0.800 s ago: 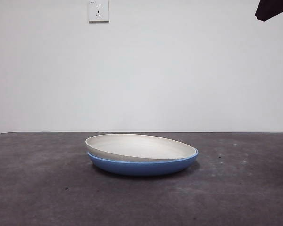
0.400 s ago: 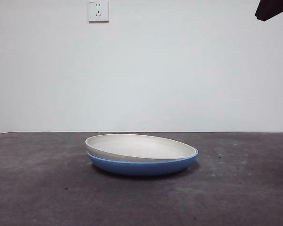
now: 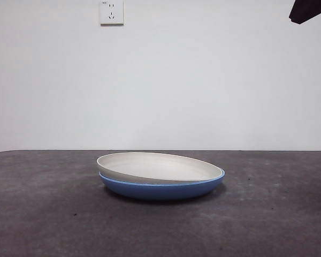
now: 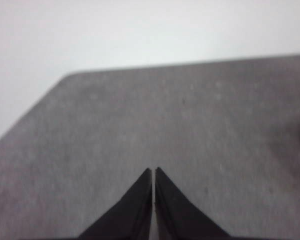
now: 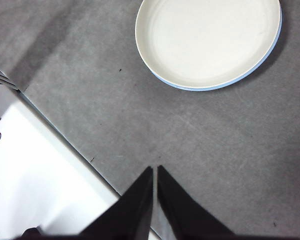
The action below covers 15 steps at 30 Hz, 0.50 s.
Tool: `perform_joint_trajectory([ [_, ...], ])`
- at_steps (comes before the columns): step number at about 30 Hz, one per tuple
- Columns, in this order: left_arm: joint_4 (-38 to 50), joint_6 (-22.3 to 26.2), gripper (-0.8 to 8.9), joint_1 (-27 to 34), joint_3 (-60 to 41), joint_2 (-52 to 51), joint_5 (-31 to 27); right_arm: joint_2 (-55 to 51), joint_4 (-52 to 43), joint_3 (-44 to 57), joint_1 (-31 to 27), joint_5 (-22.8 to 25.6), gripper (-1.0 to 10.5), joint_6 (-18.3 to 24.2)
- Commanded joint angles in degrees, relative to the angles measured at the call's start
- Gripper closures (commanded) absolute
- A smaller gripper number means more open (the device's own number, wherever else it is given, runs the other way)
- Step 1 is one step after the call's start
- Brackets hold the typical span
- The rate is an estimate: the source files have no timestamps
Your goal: Pick up the white plate, put it on the blue plate, put it on desk
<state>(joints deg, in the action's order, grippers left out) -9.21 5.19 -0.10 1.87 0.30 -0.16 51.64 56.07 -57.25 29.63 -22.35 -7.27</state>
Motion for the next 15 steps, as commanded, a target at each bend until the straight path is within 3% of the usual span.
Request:
perform_joint_trajectory([
  [1,-1.44,-0.28,8.03,0.11,-1.22,-0.13,-0.17,0.31,-0.37,-1.03,0.42,-0.11,9.4,0.66],
  [15,-1.66,-1.77,8.03,0.09,-1.2,-0.13,-0.15,0.31,-0.37,-1.03,0.42,-0.11,9.4,0.66],
])
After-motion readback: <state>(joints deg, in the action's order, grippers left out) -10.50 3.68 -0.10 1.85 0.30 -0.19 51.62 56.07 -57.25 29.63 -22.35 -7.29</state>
